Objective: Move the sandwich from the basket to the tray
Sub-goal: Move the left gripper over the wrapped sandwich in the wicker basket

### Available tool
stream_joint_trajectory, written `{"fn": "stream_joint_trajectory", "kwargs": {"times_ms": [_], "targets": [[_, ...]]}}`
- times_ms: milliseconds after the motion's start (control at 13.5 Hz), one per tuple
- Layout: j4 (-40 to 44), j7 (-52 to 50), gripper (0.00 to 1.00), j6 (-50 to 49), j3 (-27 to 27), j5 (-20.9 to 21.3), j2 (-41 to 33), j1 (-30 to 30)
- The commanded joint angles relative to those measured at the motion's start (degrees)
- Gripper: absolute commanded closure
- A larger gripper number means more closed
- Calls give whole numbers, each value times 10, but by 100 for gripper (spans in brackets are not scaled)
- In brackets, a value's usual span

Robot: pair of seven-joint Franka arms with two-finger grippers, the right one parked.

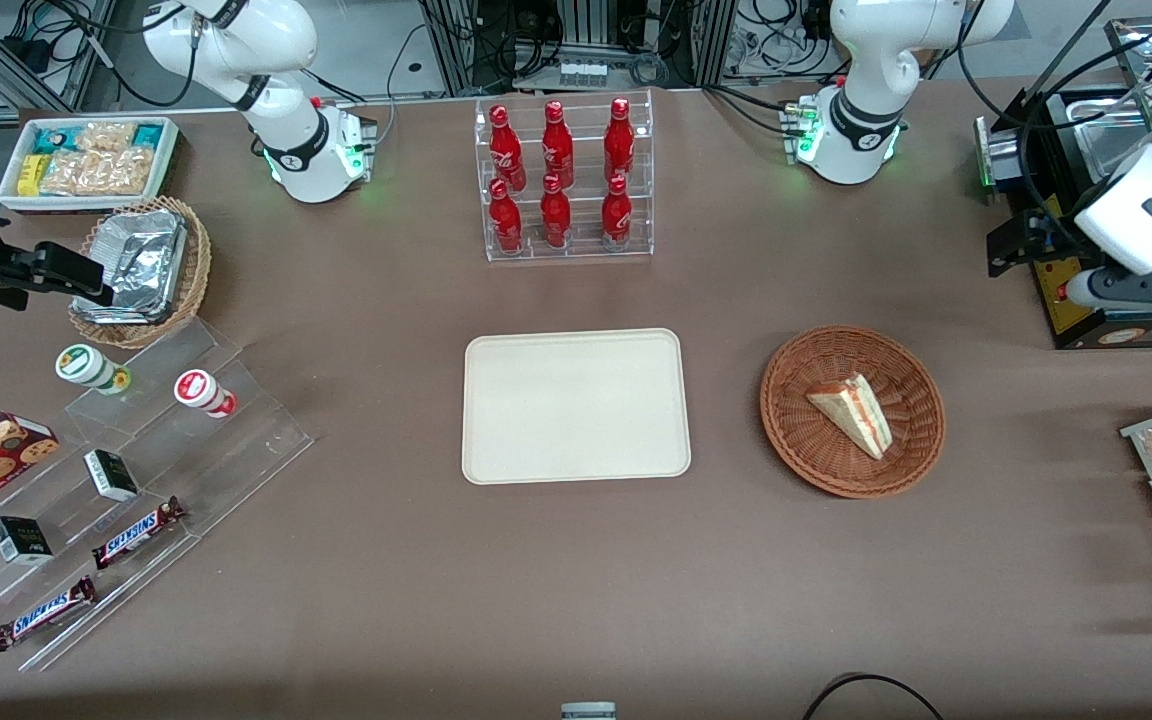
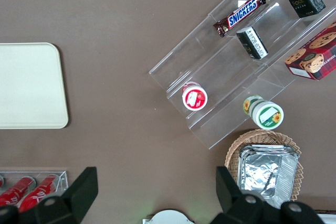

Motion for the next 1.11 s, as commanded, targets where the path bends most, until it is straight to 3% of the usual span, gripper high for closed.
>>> {"fn": "stream_joint_trajectory", "kwargs": {"times_ms": [0, 370, 1037], "targets": [[-16, 10, 0, 17, -1, -6, -2, 4], [-50, 9, 0, 44, -1, -11, 10, 5], [-266, -36, 0, 254, -3, -13, -32, -1]]}}
